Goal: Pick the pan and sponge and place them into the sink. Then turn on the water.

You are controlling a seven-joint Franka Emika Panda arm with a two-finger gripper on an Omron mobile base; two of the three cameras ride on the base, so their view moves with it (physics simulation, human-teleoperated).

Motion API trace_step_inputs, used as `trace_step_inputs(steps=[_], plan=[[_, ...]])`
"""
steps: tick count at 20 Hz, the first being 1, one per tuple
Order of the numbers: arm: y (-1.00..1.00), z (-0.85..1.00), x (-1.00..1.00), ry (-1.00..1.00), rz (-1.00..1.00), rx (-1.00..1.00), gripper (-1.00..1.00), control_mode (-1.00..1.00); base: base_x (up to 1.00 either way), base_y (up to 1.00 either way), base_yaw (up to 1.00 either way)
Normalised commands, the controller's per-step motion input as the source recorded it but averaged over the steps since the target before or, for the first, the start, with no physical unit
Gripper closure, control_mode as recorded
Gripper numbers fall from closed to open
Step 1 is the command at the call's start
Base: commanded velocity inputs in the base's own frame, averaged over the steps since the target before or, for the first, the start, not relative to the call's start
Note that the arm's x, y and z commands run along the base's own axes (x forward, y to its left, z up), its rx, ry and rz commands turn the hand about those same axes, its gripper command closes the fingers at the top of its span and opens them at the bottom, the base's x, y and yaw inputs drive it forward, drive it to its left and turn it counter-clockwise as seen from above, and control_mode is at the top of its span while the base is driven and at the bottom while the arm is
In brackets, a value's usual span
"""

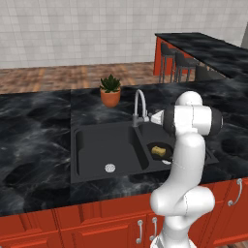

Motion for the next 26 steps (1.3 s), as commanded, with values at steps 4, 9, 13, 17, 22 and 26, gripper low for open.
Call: trace_step_inputs(steps=[4, 9, 13, 17, 22, 26], plan=[[0.14, -0.10, 0.26, 0.00, -0.03, 0.00, -1.00, -1.00, 0.00, 0.00, 0.00], [0.07, -0.13, 0.25, 0.00, -0.02, 0.00, -1.00, -1.00, 0.00, 0.00, 0.00], [-0.10, -0.19, 0.20, 0.00, -0.02, 0.00, -1.00, -1.00, 0.00, 0.00, 0.00], [-0.12, -0.15, 0.21, 0.00, -0.02, 0.00, -1.00, -1.00, 0.00, 0.00, 0.00], [-0.09, -0.09, 0.22, 0.00, -0.02, 0.00, -1.00, -1.00, 0.00, 0.00, 0.00], [0.00, -0.06, 0.22, 0.00, -0.02, 0.00, -1.00, -1.00, 0.00, 0.00, 0.00]])
